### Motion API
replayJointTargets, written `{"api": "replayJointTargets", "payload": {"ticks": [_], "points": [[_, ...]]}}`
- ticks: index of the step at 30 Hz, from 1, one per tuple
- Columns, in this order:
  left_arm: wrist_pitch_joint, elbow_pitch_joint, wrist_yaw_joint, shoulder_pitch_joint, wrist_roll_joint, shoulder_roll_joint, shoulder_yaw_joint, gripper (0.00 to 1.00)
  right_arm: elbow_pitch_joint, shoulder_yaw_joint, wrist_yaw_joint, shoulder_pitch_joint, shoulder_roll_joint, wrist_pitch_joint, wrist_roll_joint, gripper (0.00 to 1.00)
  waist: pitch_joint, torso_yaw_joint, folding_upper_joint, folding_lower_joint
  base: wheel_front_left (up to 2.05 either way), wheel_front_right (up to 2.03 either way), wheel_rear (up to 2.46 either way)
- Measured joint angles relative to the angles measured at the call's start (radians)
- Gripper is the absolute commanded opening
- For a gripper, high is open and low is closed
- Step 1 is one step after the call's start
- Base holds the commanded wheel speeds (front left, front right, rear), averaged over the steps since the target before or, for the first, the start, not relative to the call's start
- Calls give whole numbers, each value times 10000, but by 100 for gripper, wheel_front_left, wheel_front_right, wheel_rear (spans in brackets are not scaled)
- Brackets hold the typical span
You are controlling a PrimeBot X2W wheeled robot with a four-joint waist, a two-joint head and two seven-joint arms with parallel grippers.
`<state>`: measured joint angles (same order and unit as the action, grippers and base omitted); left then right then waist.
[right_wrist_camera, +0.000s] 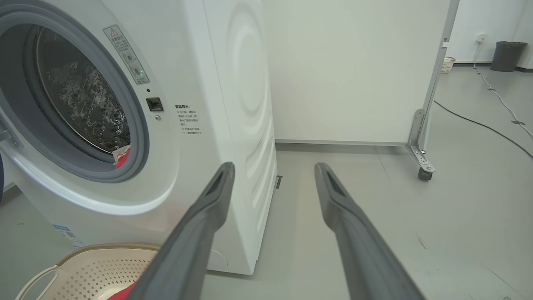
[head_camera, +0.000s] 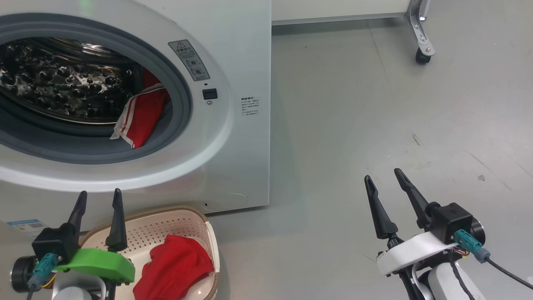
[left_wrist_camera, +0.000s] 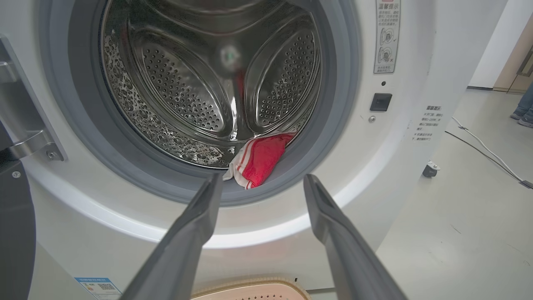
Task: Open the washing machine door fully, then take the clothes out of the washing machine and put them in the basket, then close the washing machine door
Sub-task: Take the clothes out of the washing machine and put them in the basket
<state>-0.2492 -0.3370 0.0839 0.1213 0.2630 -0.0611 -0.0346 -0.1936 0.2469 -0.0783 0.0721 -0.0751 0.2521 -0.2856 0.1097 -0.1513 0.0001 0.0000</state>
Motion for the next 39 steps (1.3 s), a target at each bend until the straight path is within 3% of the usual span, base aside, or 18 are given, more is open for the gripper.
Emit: {"api": "replayJointTargets", "payload": {"ticks": [39], "points": [[0,217,-6,-50,-102,81,-71,100,0,-130,-88,0,125,0,40,100,179,-235,0,0,0,0,0]]}}
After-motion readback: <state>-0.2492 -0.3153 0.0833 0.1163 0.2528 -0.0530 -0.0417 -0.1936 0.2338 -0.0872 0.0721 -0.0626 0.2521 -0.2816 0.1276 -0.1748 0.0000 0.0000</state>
